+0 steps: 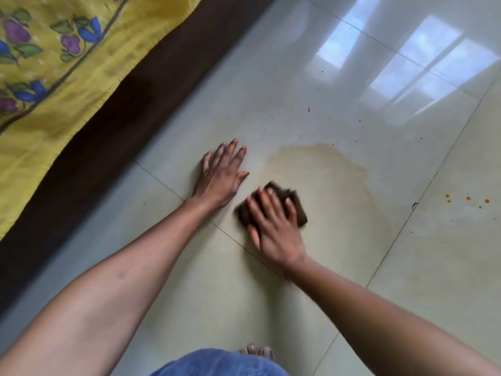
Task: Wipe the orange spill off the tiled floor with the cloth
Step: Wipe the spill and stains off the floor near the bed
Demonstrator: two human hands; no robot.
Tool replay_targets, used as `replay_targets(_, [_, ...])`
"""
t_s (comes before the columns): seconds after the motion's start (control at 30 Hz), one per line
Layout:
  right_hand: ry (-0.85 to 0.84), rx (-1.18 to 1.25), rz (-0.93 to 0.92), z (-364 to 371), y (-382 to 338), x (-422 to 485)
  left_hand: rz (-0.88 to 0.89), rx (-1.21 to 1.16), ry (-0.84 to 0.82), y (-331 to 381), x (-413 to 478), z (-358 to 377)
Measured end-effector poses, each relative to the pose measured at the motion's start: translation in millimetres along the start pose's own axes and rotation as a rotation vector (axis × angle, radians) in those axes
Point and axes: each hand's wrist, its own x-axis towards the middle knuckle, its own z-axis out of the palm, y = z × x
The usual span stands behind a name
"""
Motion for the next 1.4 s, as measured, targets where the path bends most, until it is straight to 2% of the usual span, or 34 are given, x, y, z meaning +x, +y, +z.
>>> replay_targets(0.07, [-0.060, 0.002, -0.224, -3.8, 11.7, -28.1, -0.044, -0.043, 0.073, -12.2, 7.1, -3.1])
replay_targets(0.1, [-0.066, 0.009, -0.265, -7.0, 22.2, -22.4, -0.088, -0.062, 0.102, -21.6, 11.1, -4.3])
replay_targets(0.2, [-0.010, -0.019, -0.091, -6.9, 28.1, 51.0, -0.180, -0.104, 0.141, -51.9, 18.0, -6.2])
replay_targets(0.3, [-0.036, 0.010, 0.050, -5.5, -6.5, 118.4, -0.110, -0.091, 0.154, -67.1, 14.4, -3.7])
replay_targets(0.37, [-0.088, 0.012, 0.020, -5.6, -17.3, 114.9, -0.090, -0.111, 0.171, -70.3, 12.9, -4.4])
replay_targets(0.5, [-0.167, -0.068, -0.176, -12.6, 3.0, 56.8, -0.074, -0.128, 0.183, -68.5, 12.6, -4.8])
replay_targets(0.57, [-0.180, -0.092, -0.206, -15.0, 7.7, 61.5, -0.071, -0.127, 0.144, -69.7, 10.9, -4.5])
replay_targets(0.73, [-0.173, -0.094, -0.249, -14.3, 3.9, 77.7, -0.081, -0.150, 0.169, -69.2, 8.9, -2.7])
replay_targets(0.83, [-0.132, -0.027, -0.213, -7.2, -8.1, 127.5, -0.107, -0.180, 0.249, -72.0, 12.1, 4.1])
replay_targets(0.93, [-0.169, -0.025, -0.087, -12.0, -18.0, 195.5, -0.129, -0.201, 0.286, -70.7, 12.2, 5.0])
replay_targets(1.0, [-0.150, -0.004, -0.020, -9.6, -21.0, 199.8, -0.129, -0.207, 0.292, -70.4, 14.1, 5.1])
replay_targets(1.13, [-0.093, -0.002, -0.141, -8.3, -10.3, 129.4, -0.144, -0.173, 0.294, -68.7, 12.9, 6.9])
replay_targets(1.2, [-0.118, -0.018, -0.207, -10.5, 4.8, 134.5, -0.158, -0.156, 0.278, -66.7, 13.8, 5.0])
replay_targets(1.4, [-0.093, 0.014, 0.015, -12.8, -18.7, 243.1, -0.149, -0.098, 0.298, -68.4, 13.2, 7.6])
